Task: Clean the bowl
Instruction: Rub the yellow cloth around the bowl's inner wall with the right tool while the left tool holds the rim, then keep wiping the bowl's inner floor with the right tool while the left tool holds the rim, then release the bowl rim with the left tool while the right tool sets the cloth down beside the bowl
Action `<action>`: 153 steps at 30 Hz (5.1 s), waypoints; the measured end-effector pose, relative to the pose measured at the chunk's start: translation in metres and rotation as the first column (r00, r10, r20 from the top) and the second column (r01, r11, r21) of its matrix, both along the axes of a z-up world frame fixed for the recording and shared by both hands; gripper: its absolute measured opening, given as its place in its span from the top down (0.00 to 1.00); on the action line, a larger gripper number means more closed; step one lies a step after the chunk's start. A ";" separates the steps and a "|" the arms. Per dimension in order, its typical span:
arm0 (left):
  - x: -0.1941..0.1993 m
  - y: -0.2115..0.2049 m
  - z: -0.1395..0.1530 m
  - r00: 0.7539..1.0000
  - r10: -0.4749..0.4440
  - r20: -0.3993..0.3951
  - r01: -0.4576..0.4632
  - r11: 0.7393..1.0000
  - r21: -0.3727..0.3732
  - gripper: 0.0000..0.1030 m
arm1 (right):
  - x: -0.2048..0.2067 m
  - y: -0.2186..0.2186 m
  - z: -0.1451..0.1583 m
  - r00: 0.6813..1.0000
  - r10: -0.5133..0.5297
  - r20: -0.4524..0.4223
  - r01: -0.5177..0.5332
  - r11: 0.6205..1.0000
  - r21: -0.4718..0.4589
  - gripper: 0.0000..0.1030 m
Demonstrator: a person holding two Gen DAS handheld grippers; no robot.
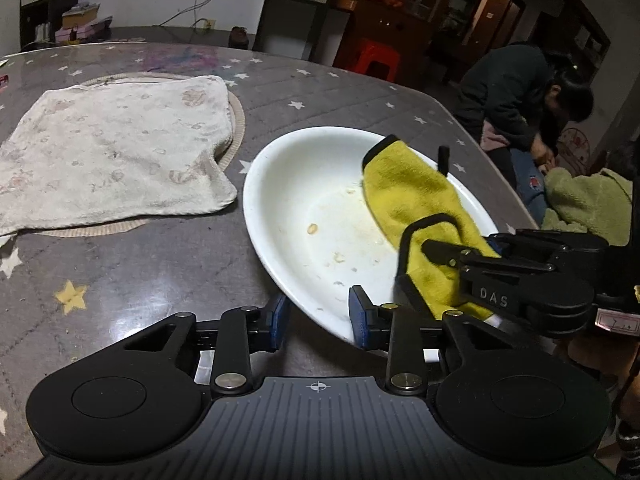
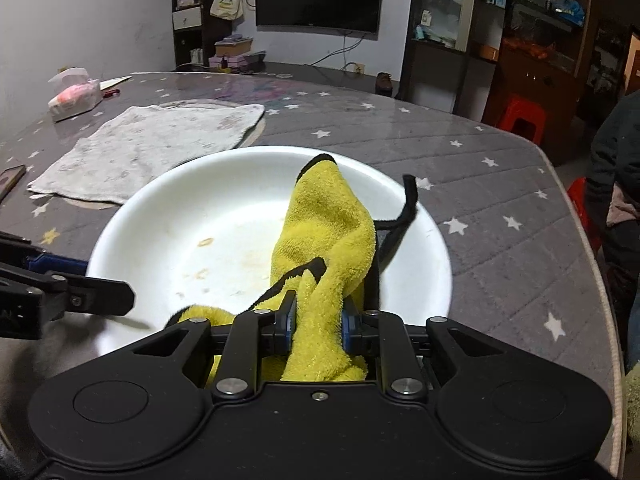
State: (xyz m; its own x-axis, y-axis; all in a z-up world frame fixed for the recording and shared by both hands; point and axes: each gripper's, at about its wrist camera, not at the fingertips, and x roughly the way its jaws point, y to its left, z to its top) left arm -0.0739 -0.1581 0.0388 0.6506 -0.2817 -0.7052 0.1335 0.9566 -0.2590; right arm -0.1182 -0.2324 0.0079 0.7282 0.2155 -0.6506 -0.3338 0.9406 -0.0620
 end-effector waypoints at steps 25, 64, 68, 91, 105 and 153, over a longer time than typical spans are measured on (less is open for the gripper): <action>0.075 -0.006 0.003 0.992 -0.115 0.060 0.096 0.963 0.251 0.75 | 0.077 0.000 -0.002 1.000 -0.015 0.001 0.015 1.000 -0.005 0.80; 0.025 -0.003 0.014 0.992 -0.070 0.103 0.048 0.978 0.203 0.61 | 0.023 0.017 0.008 0.997 0.067 -0.035 -0.069 0.996 -0.063 0.80; 0.026 -0.005 0.012 0.993 -0.069 0.098 0.049 0.979 0.197 0.59 | 0.031 0.009 0.005 0.999 0.033 -0.029 -0.035 0.997 -0.072 0.80; 0.050 -0.009 0.004 0.996 -0.075 0.053 0.062 0.976 0.206 0.71 | 0.084 0.018 -0.001 0.998 0.058 -0.014 -0.058 0.997 -0.043 0.80; 0.069 -0.006 -0.001 0.994 -0.085 0.066 0.067 0.969 0.238 0.73 | 0.070 0.023 0.000 0.994 0.110 -0.024 -0.109 0.994 0.028 0.80; 0.056 0.135 0.000 0.957 0.193 0.214 -0.253 0.918 0.305 0.38 | 0.053 -0.085 -0.014 0.986 -0.158 0.050 0.160 0.986 -0.042 0.80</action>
